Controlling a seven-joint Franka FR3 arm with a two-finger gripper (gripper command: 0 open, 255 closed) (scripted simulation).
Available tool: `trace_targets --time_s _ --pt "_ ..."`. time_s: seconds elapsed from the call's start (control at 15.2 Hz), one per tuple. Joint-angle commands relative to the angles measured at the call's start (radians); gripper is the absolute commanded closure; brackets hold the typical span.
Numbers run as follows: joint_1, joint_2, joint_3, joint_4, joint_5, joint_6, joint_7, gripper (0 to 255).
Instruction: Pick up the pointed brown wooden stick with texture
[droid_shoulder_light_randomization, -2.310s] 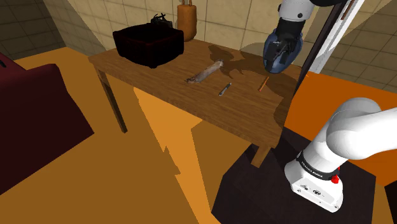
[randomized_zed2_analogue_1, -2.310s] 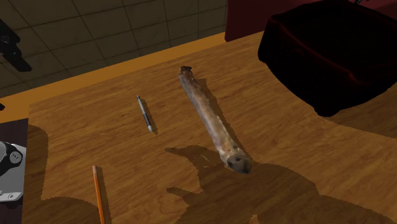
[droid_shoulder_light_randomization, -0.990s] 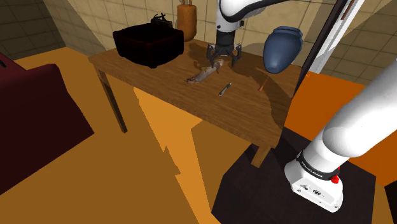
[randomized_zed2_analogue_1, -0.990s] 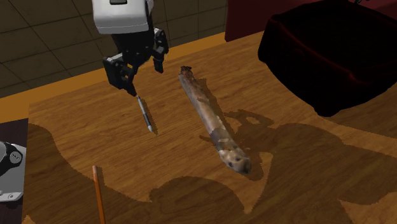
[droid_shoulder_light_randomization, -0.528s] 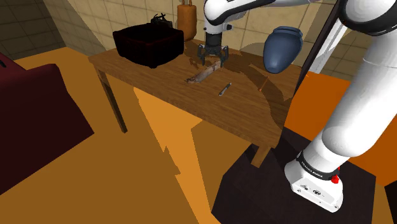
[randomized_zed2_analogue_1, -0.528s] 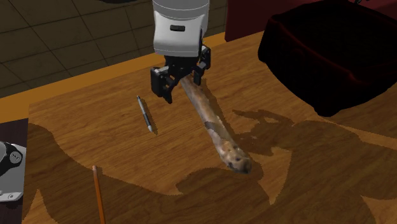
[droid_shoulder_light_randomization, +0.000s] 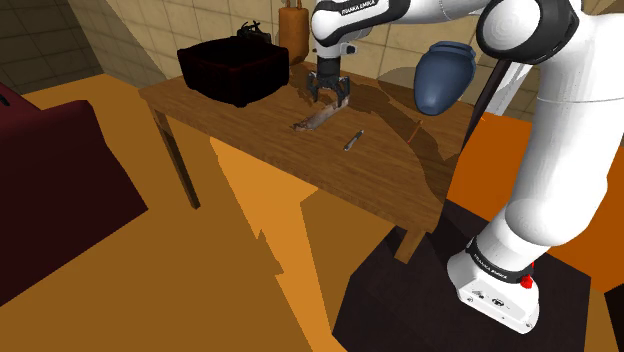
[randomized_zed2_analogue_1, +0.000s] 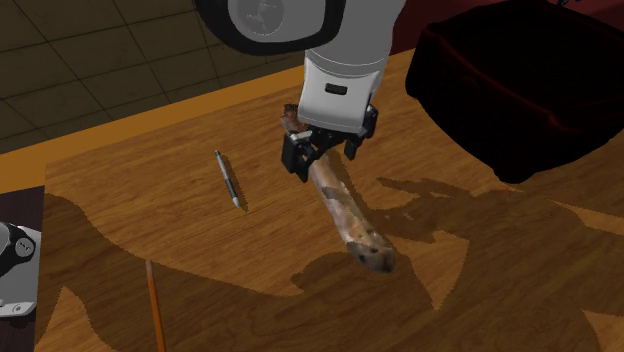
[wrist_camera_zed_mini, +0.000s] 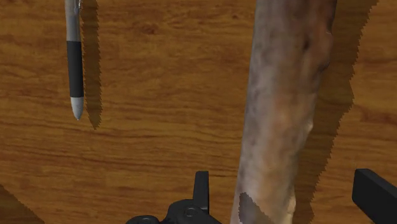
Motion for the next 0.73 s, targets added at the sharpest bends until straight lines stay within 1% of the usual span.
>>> trace_targets --time_s 0.0,0.2,0.33,0.4,0.66 --pt "0.000 0.007 -0.001 -0.015 0.000 0.022 0.003 0" --pt "0.000 0.020 -0.001 -0.044 -0.001 0.064 0.004 0" --pt "0.000 0.020 -0.001 -0.044 -0.001 0.065 0.004 0" --pt "0.000 0.021 -0.001 -0.044 -0.001 0.065 0.004 255" --pt "0.000 0.020 -0.001 -0.044 -0.001 0.065 0.004 255"
